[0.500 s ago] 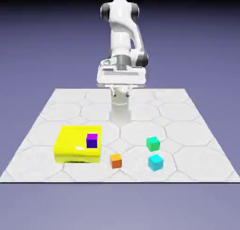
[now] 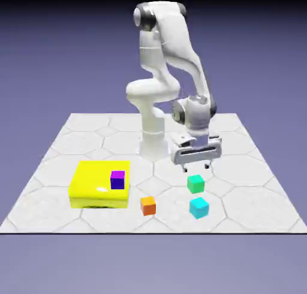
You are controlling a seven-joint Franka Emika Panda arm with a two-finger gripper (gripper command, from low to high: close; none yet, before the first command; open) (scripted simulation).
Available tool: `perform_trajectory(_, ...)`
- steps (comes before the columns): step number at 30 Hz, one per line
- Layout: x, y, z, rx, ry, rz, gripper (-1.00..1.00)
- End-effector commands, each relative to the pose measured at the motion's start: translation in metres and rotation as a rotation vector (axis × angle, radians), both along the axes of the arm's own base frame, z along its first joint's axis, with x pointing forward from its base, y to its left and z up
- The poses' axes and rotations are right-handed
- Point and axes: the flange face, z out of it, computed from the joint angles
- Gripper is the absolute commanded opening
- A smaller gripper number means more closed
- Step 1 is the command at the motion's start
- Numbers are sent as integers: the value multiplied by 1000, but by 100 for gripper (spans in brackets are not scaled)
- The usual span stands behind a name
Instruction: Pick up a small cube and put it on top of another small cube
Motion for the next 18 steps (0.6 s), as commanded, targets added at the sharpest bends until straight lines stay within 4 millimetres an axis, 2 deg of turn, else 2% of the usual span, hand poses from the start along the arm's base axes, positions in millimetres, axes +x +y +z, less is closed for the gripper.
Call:
perform_trajectory(1, 3, -5, -9, 0, 0, -16, 0)
perform_trajectory(8, 0, -6, -70, 0, 0, -16, 0)
perform_trajectory(9, 0, -6, -70, 0, 0, -16, -100)
perform_trajectory(10, 0, -6, -70, 0, 0, -16, -100)
perform_trajectory(18, 3, -5, 0, 0, 0, -16, -100)
